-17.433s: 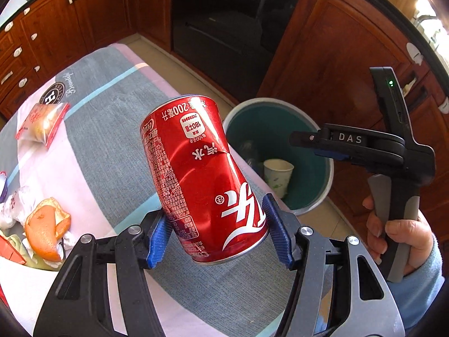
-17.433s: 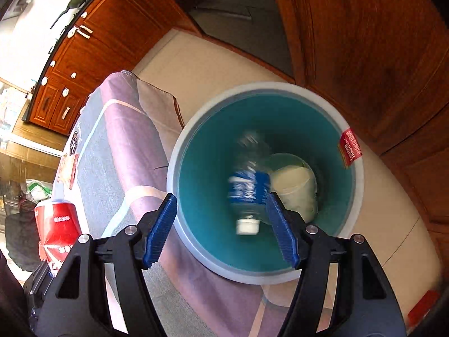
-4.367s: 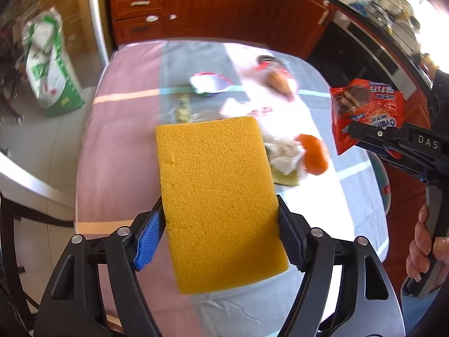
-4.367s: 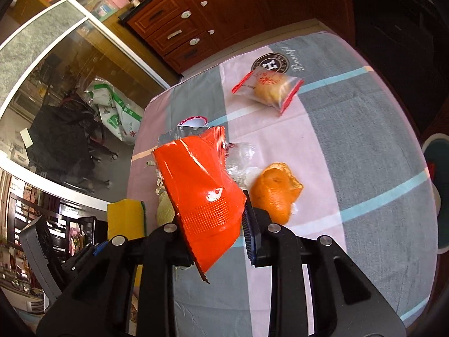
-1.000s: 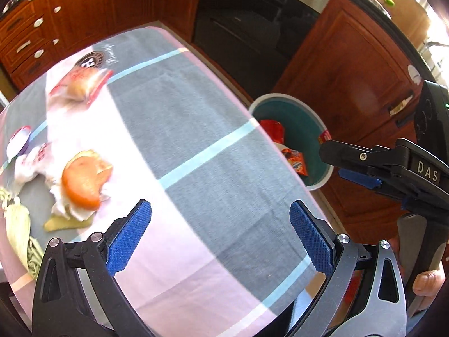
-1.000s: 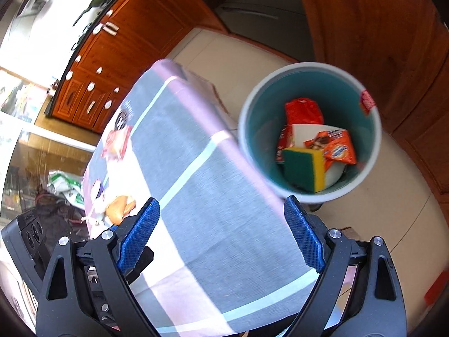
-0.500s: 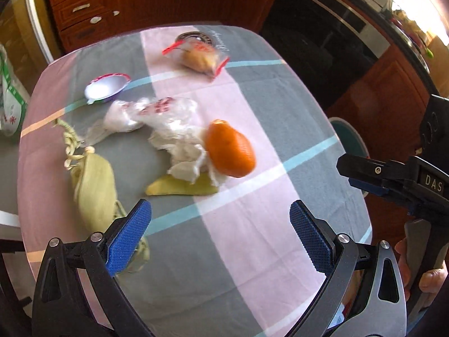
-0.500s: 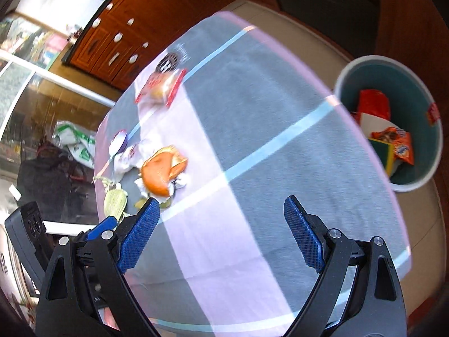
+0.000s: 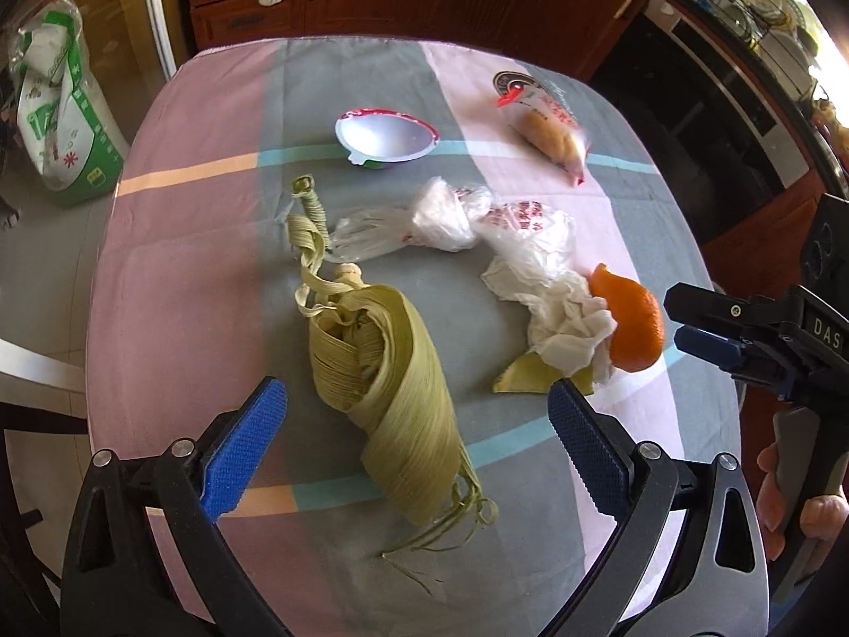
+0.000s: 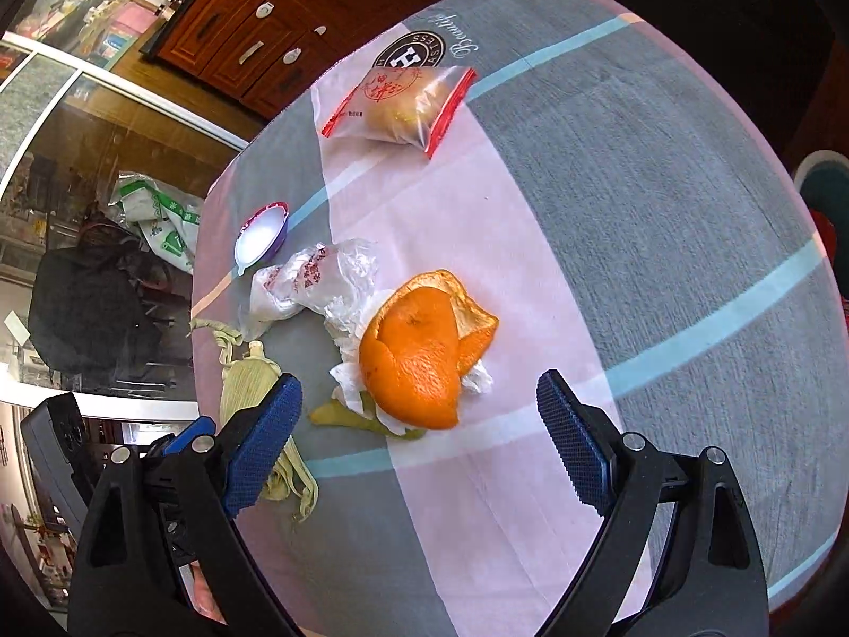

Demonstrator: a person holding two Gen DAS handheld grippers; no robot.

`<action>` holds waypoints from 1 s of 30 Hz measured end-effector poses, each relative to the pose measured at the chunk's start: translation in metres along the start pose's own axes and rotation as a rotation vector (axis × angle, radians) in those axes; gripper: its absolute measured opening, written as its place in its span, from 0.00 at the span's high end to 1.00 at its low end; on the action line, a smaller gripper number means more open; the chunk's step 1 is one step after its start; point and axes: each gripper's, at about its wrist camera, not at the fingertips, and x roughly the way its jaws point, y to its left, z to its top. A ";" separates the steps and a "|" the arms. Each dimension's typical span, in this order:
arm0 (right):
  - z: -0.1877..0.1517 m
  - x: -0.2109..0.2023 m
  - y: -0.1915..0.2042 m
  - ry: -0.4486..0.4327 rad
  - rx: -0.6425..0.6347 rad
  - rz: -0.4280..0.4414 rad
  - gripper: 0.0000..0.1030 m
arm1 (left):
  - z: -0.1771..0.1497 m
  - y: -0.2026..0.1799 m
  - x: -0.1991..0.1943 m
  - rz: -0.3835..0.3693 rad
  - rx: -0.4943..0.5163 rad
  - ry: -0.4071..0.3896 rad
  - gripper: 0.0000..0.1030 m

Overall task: Collect trash
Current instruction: 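Grasp the corn husk with the left gripper while the right gripper grasps the orange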

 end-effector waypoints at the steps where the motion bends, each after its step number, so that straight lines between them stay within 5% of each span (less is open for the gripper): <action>1: 0.002 0.004 0.002 0.000 0.000 0.001 0.16 | 0.000 0.003 0.002 0.003 -0.003 0.001 0.04; 10: 0.009 0.025 0.009 -0.007 -0.038 -0.034 0.24 | 0.004 0.019 0.018 0.021 -0.024 0.031 0.04; 14: 0.006 0.035 0.004 0.009 -0.039 -0.049 0.42 | 0.004 0.021 0.023 0.029 -0.029 0.040 0.04; 19: 0.002 0.039 0.003 -0.009 -0.045 -0.055 0.45 | 0.006 0.026 0.029 0.034 -0.048 0.052 0.04; 23: 0.001 0.031 0.005 -0.023 -0.060 -0.051 0.63 | 0.006 0.028 0.033 0.038 -0.056 0.064 0.04; 30: 0.000 0.010 -0.013 -0.030 -0.004 -0.003 0.65 | 0.008 0.021 0.042 0.059 -0.034 0.060 0.04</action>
